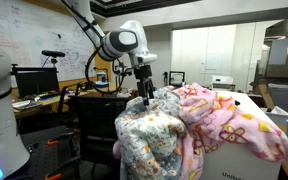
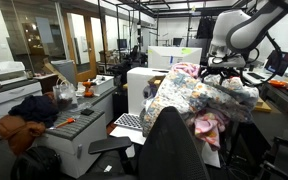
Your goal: Pile the blue blanket on top of the pink blanket
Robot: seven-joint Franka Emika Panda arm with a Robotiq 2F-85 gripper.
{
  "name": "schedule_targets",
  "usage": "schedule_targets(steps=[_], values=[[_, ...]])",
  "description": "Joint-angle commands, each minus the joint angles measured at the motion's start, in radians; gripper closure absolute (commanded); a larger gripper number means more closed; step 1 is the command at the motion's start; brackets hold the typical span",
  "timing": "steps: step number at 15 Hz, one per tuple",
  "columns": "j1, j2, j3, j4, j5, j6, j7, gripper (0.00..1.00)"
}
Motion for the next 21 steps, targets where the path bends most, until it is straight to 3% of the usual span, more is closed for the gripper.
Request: schedule_targets(steps=[1, 2, 4, 8, 12, 16, 21], values=[[-0.170, -0.201, 0.197, -0.003, -0.266, -0.172, 0.161, 0.00], [-0.194, -0.245, 0.240, -0.005, -0.293, -0.218, 0.168, 0.00], [-0.310, -0.325, 0.395, -0.019, -0.260, -0.290, 0.113, 0.00], [-0.386, -0.441, 0.558, -0.001, -0.106, -0.423, -0.097, 0.00], [-0.391, -0.505, 0.624, 0.020, 0.039, -0.527, -0.324, 0.00], [-0.393, -0.539, 0.660, 0.040, 0.111, -0.620, -0.539, 0.00], [-0.372, -0.565, 0.647, 0.088, 0.175, -0.730, -0.823, 0.00]])
